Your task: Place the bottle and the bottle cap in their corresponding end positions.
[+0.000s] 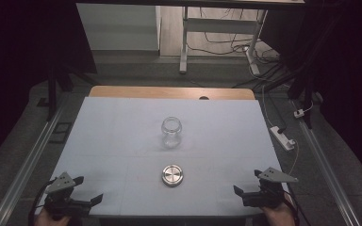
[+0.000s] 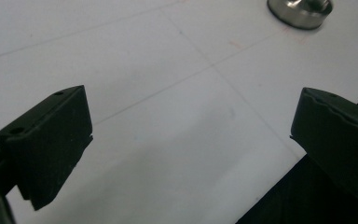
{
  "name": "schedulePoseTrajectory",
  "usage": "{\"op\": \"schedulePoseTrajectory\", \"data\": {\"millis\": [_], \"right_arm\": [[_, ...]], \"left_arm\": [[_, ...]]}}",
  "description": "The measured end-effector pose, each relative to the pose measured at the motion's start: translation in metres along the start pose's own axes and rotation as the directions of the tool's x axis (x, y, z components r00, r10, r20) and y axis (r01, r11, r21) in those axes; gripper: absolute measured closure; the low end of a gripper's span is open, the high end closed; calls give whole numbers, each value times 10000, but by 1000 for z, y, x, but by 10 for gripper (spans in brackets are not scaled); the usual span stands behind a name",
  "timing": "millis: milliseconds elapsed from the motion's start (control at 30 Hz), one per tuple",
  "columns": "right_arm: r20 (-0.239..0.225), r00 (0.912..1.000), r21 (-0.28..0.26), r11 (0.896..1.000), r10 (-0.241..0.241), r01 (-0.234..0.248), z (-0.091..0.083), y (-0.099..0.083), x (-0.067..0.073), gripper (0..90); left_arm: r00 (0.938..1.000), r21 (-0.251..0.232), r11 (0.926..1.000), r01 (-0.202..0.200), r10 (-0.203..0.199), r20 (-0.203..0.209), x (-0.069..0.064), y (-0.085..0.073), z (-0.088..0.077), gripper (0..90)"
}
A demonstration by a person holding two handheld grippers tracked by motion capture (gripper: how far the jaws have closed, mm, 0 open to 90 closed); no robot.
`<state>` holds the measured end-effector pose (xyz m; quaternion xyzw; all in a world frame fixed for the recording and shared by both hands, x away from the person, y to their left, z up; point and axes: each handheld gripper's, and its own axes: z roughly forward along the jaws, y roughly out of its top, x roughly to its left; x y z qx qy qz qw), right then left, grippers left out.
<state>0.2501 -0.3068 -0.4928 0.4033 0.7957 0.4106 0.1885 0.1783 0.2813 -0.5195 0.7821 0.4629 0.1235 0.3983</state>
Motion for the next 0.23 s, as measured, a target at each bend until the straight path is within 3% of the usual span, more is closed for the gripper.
{"op": "schedulePoseTrajectory", "data": {"millis": [233], "right_arm": [[-12, 9994, -104, 9993, 359, -359, -2, -3, -4, 0]], "left_arm": [[9997, 95, 9998, 185, -187, 142, 2, -1, 1, 0]]}}
